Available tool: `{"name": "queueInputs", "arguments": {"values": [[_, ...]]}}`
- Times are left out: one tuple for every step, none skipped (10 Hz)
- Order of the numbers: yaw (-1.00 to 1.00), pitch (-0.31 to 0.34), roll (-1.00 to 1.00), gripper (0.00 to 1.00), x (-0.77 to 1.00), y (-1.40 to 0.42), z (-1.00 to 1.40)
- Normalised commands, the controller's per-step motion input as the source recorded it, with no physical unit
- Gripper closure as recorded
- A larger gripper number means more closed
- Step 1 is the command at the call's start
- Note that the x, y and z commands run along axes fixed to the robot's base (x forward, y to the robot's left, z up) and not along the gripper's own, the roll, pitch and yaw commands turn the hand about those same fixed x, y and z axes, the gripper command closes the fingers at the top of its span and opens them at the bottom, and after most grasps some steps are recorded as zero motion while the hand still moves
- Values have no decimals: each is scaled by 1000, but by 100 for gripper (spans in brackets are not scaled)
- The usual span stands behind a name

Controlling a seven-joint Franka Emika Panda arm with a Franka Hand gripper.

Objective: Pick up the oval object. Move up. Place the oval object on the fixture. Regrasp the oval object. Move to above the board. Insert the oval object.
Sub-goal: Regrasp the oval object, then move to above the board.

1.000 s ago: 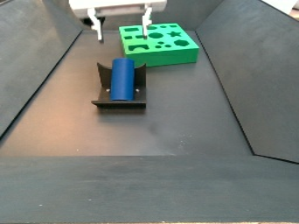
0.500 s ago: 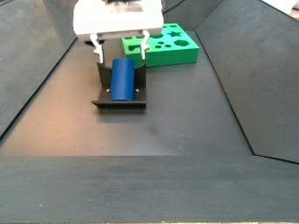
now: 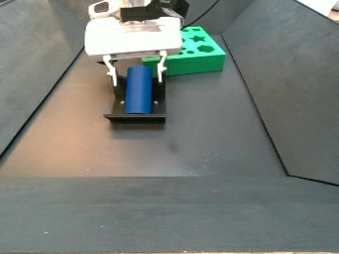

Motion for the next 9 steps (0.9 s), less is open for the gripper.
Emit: {"name": "queueInputs", "arguments": {"values": [[19,1,66,0,18,-33,-176],[19,1,66,0,18,-32,-176],[0,0,0,100,0,0,0],[-131,204,-143,100,145,-33,1000],[-118,211,-146,100,142,-34,1000],[-57,236,-133,100,132,-33,1000],[4,245,-113,100,128,-31,1000],[72,242,-83,100,125,-32,1000],[109,235,-63,100,124,-32,1000]]}}
